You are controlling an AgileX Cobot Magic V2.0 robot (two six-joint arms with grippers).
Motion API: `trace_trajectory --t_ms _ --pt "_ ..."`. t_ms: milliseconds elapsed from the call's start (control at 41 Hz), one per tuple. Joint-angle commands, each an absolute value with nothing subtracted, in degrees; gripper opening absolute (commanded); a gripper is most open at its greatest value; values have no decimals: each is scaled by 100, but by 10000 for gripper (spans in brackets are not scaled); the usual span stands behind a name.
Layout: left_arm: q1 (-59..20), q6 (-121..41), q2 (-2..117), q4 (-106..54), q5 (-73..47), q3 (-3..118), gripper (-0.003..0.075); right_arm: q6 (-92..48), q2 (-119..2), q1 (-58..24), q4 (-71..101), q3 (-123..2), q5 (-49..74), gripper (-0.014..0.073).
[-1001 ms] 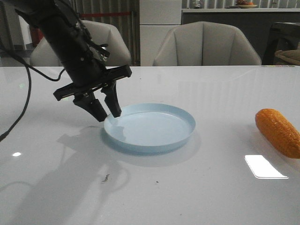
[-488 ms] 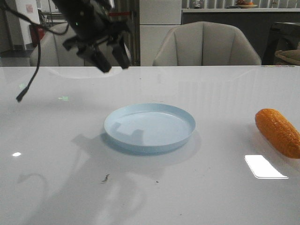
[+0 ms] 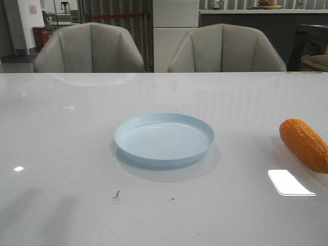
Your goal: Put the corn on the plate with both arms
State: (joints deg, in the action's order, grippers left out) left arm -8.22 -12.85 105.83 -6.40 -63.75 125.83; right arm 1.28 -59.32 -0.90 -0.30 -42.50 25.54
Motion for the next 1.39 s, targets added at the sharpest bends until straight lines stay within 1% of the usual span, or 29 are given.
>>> trace_trajectory --t_ms 0,73,195,415,513,684,806,928,1050,1221,1367 --pt "-543 -1349 9940 -656 -5922 12424 401 127 -5862 -101 -62 -4460 2237 492" --pt "-313 -1348 9645 -656 -5661 11951 401 127 -5862 -101 -62 -4460 2237 492" --pt "-18 -1360 8991 -668 -5009 10641 400 127 -5862 -101 -62 -4460 2237 492" --pt "85 -1360 7272 -706 -2818 7148 400 127 -5862 -101 -62 -4460 2237 492" --pt "85 -1360 6500 -776 -2021 5850 400 127 -5862 -101 -62 -4460 2259 492" --pt "85 -1360 5652 -887 -1638 4350 400 127 -5862 -101 -62 -4460 2541 492" --pt "85 -1360 5305 -970 -1638 3875 400 127 -5862 -101 -62 -4460 2800 492" --pt "85 -1360 5193 -970 -1663 3804 400 127 -5903 -101 -62 -4624 2800 492" --pt "85 -1360 5193 -970 -1652 3804 401 127 -6190 -101 -69 -5088 3131 492" --pt "85 -1360 5193 -978 -1652 3804 400 -39 -7160 -101 -69 -6163 4228 492" --pt "85 -1360 5193 -978 -1674 3804 401 -119 -8065 -101 -69 -7083 4761 492"
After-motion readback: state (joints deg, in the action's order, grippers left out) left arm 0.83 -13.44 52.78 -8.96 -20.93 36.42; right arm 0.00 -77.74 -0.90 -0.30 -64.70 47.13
